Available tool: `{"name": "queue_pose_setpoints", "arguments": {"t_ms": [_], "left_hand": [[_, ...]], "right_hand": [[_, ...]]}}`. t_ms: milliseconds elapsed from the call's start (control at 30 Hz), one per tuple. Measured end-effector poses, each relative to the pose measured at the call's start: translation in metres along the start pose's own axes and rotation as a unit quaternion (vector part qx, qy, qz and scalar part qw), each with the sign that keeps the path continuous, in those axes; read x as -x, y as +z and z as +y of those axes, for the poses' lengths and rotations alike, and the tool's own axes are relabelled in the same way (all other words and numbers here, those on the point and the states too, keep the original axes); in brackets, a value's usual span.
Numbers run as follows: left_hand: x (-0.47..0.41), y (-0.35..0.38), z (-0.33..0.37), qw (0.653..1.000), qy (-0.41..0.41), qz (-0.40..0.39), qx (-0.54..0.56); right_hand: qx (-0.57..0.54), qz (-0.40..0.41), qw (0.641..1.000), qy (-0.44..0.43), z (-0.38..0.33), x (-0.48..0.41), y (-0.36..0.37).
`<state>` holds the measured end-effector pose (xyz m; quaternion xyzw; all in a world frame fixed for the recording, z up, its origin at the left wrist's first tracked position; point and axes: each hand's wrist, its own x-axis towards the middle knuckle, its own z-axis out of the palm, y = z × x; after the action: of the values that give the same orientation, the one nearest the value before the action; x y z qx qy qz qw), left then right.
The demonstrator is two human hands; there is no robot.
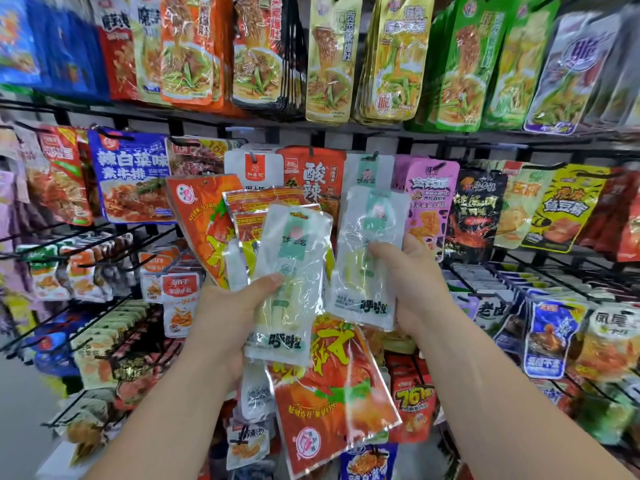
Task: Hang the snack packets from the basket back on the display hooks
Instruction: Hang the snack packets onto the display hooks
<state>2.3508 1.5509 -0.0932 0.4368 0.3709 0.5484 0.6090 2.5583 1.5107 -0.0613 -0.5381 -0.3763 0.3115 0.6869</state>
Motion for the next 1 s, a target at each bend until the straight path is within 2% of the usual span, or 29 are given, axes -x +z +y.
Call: {"name": "queue_pose_setpoints", "arguments": {"t_ms": [333, 533, 1000], "left_hand": [[-0.007, -0.004, 0.004, 1.0, -0.005, 0.009, 0.012], [-0.008, -0.003, 0.004, 1.0, -0.009, 0.001, 0.013], [-0.018, -0.014, -0.003, 1.0, 0.021, -0.002, 0.018]], "right_hand": [[0.088, 0.05, 0.991, -0.089, -0.045, -0.018, 0.001], [0.106, 0.092, 0.987, -0.081, -0.05, -0.035, 0.011], [0.121, 0.092, 0.986, -0.076, -0.037, -0.056, 0.011]]}}
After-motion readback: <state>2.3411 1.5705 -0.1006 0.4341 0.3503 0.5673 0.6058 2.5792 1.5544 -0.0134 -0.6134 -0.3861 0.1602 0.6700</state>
